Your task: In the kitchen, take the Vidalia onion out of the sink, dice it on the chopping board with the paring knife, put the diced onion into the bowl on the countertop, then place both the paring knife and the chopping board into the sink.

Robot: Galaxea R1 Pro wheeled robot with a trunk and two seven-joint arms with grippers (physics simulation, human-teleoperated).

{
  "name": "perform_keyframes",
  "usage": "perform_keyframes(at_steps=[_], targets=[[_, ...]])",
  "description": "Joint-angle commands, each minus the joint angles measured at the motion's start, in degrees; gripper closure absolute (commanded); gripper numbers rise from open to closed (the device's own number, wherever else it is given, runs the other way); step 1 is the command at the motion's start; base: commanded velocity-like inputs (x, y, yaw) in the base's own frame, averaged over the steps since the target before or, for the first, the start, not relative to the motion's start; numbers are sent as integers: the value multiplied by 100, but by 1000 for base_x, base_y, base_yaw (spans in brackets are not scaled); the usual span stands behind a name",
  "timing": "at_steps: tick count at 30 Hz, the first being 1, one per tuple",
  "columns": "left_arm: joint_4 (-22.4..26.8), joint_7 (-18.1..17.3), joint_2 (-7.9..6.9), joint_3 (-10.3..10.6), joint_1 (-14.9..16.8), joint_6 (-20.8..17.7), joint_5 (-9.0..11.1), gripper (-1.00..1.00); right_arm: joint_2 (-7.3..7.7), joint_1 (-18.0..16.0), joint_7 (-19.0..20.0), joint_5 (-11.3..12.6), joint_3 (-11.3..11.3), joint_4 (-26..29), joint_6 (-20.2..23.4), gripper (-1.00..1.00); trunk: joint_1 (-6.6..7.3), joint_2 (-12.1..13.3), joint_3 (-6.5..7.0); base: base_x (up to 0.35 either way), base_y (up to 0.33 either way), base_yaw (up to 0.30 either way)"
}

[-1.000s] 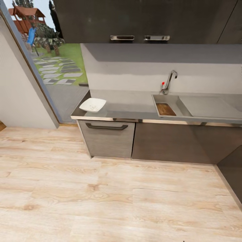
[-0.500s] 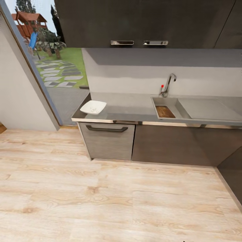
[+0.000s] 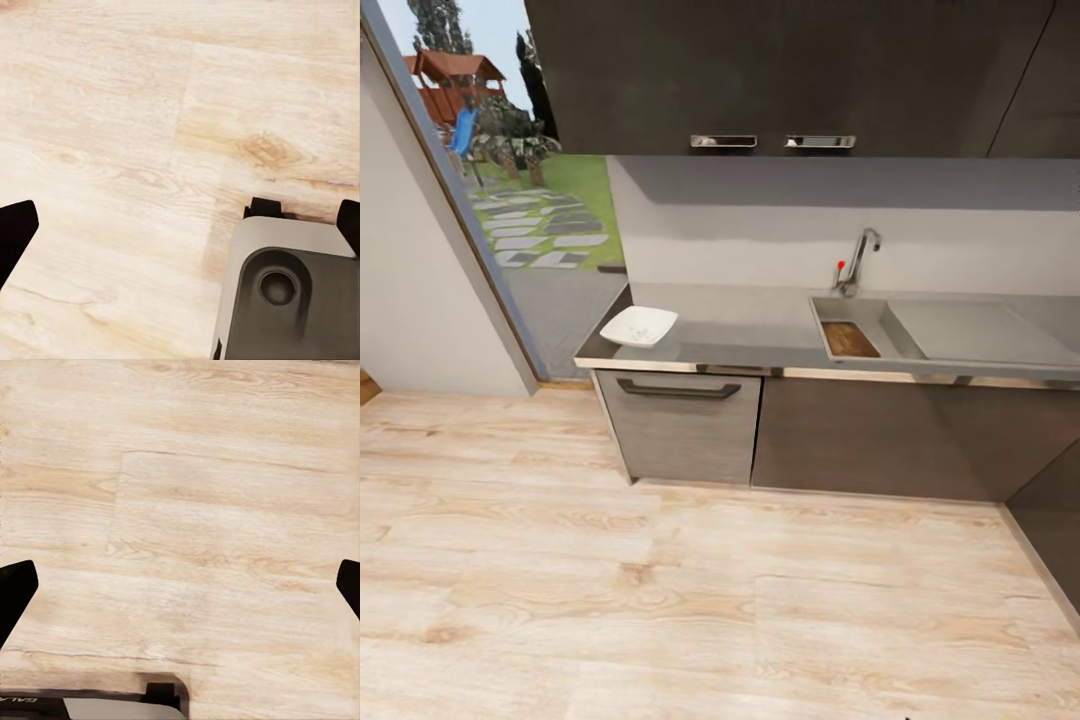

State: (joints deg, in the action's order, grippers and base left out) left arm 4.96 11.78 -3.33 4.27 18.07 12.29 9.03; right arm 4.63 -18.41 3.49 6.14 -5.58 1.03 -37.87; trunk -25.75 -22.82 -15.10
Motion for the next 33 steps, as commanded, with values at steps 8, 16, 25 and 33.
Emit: perform_keyframes(at_steps=[8, 16, 25, 33], targets=[[-4, 12, -1, 47, 4, 19, 55, -100, 3, -5, 31, 63, -40, -6, -19, -100, -3, -10, 63, 0, 0, 0], [-4, 14, -1, 47, 4, 19, 55, -100, 3, -5, 29, 63, -40, -6, -25, -100, -3, -10, 135, 0, 0, 0], [-4, 15, -1, 47, 4, 19, 55, -100, 3, -5, 29, 63, -41, -6, -27, -100, -3, -10, 217, 0, 0, 0], [-4, 16, -1, 47, 4, 19, 55, -100, -4, -5, 29, 63, -41, -6, -26, -100, -3, -10, 289, 0, 0, 0]])
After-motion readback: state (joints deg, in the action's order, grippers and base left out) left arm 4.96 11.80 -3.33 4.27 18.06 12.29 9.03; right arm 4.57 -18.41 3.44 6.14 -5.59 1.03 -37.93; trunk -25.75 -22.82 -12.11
